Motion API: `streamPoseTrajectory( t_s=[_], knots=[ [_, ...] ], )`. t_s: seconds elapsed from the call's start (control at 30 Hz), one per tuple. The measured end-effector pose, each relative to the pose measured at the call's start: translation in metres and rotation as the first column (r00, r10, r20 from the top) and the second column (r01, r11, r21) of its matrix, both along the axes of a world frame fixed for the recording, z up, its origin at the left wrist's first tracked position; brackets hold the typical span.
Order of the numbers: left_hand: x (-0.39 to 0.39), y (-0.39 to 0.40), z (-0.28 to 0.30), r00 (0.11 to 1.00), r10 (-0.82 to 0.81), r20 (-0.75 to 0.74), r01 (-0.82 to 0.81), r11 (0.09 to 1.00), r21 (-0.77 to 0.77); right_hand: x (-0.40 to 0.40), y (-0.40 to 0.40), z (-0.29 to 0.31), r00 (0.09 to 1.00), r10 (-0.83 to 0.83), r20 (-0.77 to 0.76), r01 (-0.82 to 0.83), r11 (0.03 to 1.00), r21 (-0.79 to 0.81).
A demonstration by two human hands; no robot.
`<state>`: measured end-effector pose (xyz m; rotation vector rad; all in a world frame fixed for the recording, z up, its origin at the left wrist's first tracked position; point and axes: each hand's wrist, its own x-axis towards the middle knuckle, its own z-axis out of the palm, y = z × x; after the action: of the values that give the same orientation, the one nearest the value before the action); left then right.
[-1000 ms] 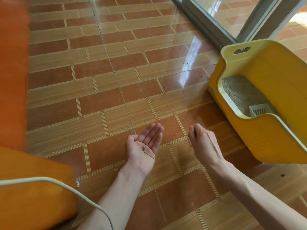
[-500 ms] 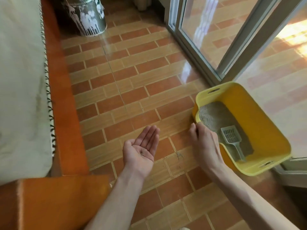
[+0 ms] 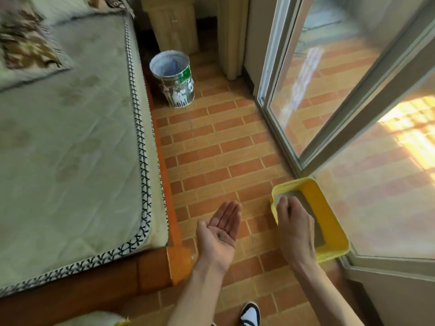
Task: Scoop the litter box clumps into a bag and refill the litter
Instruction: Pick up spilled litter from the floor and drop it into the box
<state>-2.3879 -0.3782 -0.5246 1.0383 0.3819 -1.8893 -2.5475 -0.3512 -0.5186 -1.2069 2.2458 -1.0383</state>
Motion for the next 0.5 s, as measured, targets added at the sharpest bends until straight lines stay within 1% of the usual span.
streamPoseTrajectory(
  t_s=[0.13,0.27,0.37,0.5],
  knots=[
    [0.01,0.011,0.095,0.997,0.076,-0.022,-0.077,0.997,-0.03,0.012,0.014,0.076,1.0,-0.012,0.025,0.012,1.0,-0.016],
    [0.027,0.022,0.165,0.993,0.111,-0.036,-0.113,0.99,-0.086,0.03,0.03,0.13,0.996,-0.042,0.085,0.044,0.999,-0.025],
    [0.042,0.034,0.196,0.99,0.136,-0.045,-0.14,0.983,-0.121,0.044,0.046,0.159,0.99,-0.055,0.129,0.059,0.998,-0.02],
    [0.052,0.043,0.216,0.986,0.161,-0.05,-0.167,0.976,-0.143,0.052,0.056,0.187,0.981,-0.04,0.192,0.046,0.998,-0.03]
  ],
)
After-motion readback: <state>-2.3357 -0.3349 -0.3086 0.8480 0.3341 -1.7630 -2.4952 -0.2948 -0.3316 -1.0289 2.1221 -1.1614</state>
